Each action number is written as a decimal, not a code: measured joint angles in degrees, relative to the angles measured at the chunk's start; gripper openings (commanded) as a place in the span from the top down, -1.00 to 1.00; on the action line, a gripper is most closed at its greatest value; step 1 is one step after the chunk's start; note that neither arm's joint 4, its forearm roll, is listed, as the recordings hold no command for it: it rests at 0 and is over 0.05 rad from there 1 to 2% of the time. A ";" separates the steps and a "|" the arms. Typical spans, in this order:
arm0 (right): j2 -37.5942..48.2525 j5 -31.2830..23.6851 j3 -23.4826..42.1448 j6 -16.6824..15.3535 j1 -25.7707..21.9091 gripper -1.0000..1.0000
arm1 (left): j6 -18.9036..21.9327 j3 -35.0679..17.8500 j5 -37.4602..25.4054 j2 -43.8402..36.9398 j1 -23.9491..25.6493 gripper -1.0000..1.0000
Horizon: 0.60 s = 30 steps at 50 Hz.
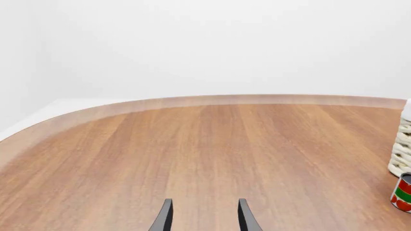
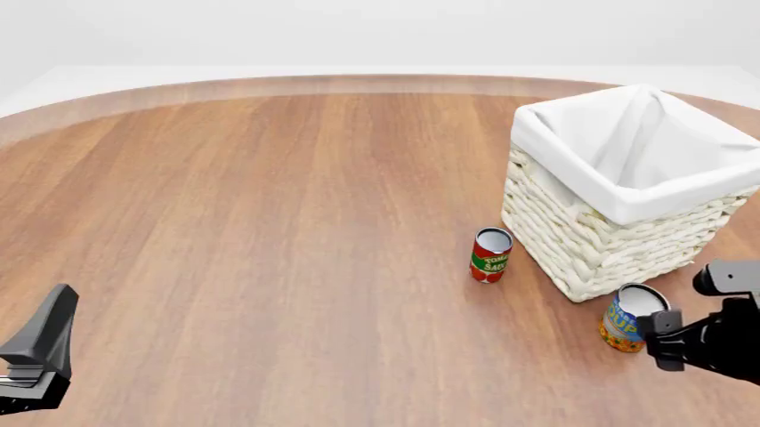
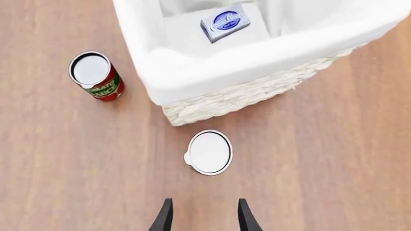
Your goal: Pick up the alphabet soup and the cream cheese box, and put them in the basket.
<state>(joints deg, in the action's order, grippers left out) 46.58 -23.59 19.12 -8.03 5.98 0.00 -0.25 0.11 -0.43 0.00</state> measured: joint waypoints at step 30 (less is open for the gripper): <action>-1.61 3.36 -4.56 2.07 -1.08 -1.00 | 0.00 0.00 0.00 0.00 0.00 -1.00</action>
<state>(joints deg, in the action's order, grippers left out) 44.97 -20.23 14.56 -5.96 4.90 0.00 -0.25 0.11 -0.43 0.00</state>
